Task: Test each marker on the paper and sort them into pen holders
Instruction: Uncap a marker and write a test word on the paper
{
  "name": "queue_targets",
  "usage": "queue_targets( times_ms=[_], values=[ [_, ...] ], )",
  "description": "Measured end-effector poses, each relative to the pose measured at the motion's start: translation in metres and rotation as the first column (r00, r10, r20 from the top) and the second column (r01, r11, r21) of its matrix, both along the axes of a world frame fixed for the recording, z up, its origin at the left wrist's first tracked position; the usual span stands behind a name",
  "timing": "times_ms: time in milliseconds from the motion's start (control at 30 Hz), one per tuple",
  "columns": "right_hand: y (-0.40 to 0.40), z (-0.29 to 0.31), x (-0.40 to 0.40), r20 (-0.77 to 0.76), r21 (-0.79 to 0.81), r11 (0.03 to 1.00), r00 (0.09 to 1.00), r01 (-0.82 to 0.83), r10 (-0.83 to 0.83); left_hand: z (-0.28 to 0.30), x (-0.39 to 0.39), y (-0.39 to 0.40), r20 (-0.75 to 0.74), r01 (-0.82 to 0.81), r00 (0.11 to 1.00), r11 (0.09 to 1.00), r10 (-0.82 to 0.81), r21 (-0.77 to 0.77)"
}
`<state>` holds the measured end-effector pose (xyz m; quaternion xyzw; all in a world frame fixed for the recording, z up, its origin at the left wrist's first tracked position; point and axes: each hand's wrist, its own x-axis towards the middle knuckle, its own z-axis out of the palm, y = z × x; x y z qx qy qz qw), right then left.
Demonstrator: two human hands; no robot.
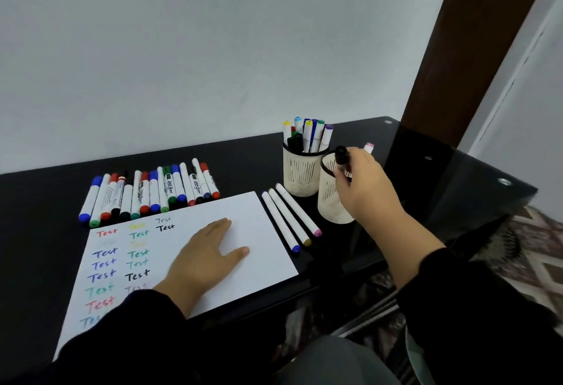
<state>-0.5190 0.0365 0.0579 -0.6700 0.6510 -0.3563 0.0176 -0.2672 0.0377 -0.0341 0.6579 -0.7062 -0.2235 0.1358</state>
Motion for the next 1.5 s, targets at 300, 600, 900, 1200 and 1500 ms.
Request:
queue_targets(
  times_ms=[300, 600, 900, 1200, 1500],
  values=[
    [-0.021, 0.005, 0.0, -0.024, 0.176, 0.976, 0.992, 0.126, -0.124, -0.004, -0.001, -0.003, 0.038, -0.001, 0.999, 1.0, 0.001, -0.015],
    [-0.023, 0.003, -0.001, 0.055, 0.167, 0.98, 0.991, 0.112, -0.123, -0.002, -0.002, -0.003, 0.07, 0.001, 0.998, 1.0, -0.002, 0.022],
    [-0.011, 0.011, 0.018, -0.178, -0.058, 0.998, 0.984, -0.024, 0.013, 0.01, 0.0, -0.002, 0.072, 0.036, 0.997, 0.997, -0.041, 0.071],
    [-0.023, -0.007, 0.077, -0.218, -0.081, 0.967, 0.951, -0.24, 0.217, 0.015, 0.032, -0.007, 0.115, -0.059, 0.992, 0.996, 0.051, 0.067],
    [-0.088, -0.044, 0.143, -0.208, 0.192, 0.931, 0.914, -0.311, 0.348, 0.011, 0.082, -0.005, 0.118, -0.099, 0.989, 0.995, 0.095, 0.032]
  ],
)
